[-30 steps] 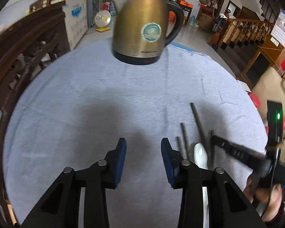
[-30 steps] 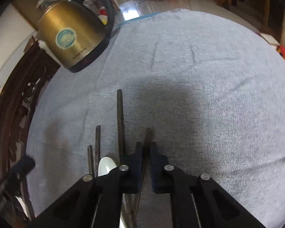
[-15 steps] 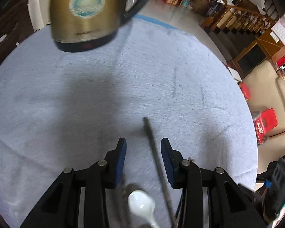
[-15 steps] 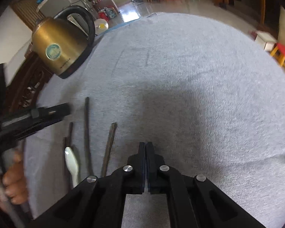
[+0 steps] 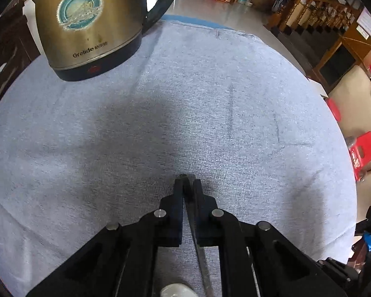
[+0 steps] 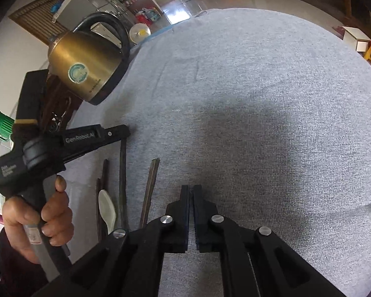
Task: Organize utensils
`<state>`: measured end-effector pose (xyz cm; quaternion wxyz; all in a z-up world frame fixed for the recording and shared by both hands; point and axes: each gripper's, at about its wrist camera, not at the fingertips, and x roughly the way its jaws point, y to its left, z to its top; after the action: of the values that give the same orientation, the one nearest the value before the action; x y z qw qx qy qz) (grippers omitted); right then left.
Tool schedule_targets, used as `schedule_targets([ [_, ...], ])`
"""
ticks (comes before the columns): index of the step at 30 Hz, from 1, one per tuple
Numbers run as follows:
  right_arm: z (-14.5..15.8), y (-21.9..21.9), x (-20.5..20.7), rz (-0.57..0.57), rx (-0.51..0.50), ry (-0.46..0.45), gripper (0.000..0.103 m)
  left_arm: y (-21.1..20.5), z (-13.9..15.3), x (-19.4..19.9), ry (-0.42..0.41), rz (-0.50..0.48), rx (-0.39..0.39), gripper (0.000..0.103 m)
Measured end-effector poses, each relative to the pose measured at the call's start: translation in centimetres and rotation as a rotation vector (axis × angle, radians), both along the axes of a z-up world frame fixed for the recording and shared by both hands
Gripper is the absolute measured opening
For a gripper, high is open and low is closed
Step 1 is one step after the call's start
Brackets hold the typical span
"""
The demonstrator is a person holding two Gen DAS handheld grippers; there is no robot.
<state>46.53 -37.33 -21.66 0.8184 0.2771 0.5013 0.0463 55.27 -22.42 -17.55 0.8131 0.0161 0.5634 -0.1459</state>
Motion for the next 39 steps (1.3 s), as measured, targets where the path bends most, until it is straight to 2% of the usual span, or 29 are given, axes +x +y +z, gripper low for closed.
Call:
schedule_targets([
  [4, 0.6, 1.1, 1.2, 0.007, -0.012, 0.006, 0.006, 2.0, 2.8, -0.9, -0.085, 0.019, -0.086, 0.006],
  [7, 1.4, 2.3, 1.9, 0.011, -0.039, 0.0, 0.006, 3.4, 5.5, -2.0, -0.14, 0.006, -0.114, 0.005],
  [9, 1.8, 3.2, 2.5, 0.014, -0.061, 0.009, 0.012, 4.9, 7.4, -2.9, -0.186, 0.003, -0.136, 0.005],
  [11, 2.0, 4.6, 3.6, 0.03, -0.106, 0.04, 0.023, 6.6, 9.3, -3.9, -0.227, -0.001, -0.157, 0.005],
  [12, 2.0, 4.8, 3.8, 0.034, -0.119, 0.05, 0.025, 7.3, 10.1, -4.4, -0.248, 0.001, -0.165, 0.005],
  [18, 1.7, 7.3, 5.9, 0.05, -0.222, 0.141, 0.025, 12.1, 13.4, -6.6, -0.317, 0.01, -0.23, 0.006],
  [22, 1.9, 9.5, 6.7, 0.057, -0.352, 0.164, 0.024, 14.3, 14.6, -7.6, -0.363, 0.018, -0.232, 0.005],
  [24, 2.0, 10.5, 7.0, 0.072, -0.431, 0.16, 0.012, 15.1, 14.8, -8.3, -0.379, 0.018, -0.242, 0.005],
  [26, 2.0, 11.0, 7.2, 0.072, -0.452, 0.157, 0.008, 16.1, 15.1, -8.9, -0.385, 0.019, -0.244, 0.005],
  [30, 2.4, 9.6, 6.0, 0.05, -0.335, 0.089, 0.006, 17.6, 15.5, -10.3, -0.4, 0.031, -0.255, 0.005],
  [35, 4.9, 7.5, 2.3, -0.008, -0.287, -0.031, 0.006, 19.1, 16.7, -13.1, -0.428, 0.044, -0.274, 0.005],
  [39, 8.1, 5.7, -2.2, -0.06, -0.276, -0.155, 0.006, 19.9, 17.9, -16.0, -0.458, 0.053, -0.275, 0.005],
])
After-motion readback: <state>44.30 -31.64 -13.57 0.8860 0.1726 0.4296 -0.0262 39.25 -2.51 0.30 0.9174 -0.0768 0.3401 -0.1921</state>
